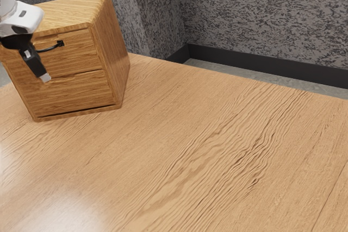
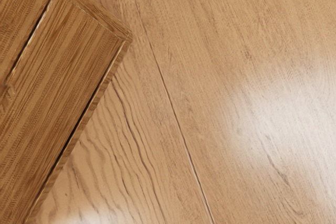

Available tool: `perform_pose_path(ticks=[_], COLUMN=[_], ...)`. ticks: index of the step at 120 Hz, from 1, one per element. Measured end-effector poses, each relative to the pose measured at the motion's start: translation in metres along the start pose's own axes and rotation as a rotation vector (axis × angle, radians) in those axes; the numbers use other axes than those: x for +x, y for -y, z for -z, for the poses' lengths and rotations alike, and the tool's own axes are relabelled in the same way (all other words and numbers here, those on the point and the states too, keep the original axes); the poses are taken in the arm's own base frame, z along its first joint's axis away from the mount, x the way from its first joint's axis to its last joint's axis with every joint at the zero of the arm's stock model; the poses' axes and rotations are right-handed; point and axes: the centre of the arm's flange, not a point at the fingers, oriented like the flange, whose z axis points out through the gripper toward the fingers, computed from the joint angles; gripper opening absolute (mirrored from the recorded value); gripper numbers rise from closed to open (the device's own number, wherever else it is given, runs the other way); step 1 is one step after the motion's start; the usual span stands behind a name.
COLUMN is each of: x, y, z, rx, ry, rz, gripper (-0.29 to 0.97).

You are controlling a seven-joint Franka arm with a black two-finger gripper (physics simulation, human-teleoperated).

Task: Pull the drawer handle with one arm to open the drawer

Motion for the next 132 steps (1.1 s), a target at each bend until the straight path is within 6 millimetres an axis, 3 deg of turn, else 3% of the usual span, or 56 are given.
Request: perform_pose_path(ticks=[25, 50, 71, 114, 125, 132], x=[0.001, -0.022, -0.018, -0.013, -0.015, -0.016], y=[0.069, 0.103, 0.104, 0.096, 0.094, 0.093], z=[-0.04, -0.075, -0.098, -0.114, -0.119, -0.123], rx=[0.17, 0.209, 0.195, 0.154, 0.138, 0.124], ry=[-0.023, 0.033, 0.057, 0.052, 0.049, 0.047], rz=[-0.144, -0.209, -0.279, -0.361, -0.37, -0.374], gripper=[0.68, 0.68, 0.68, 0.68, 0.82, 0.73])
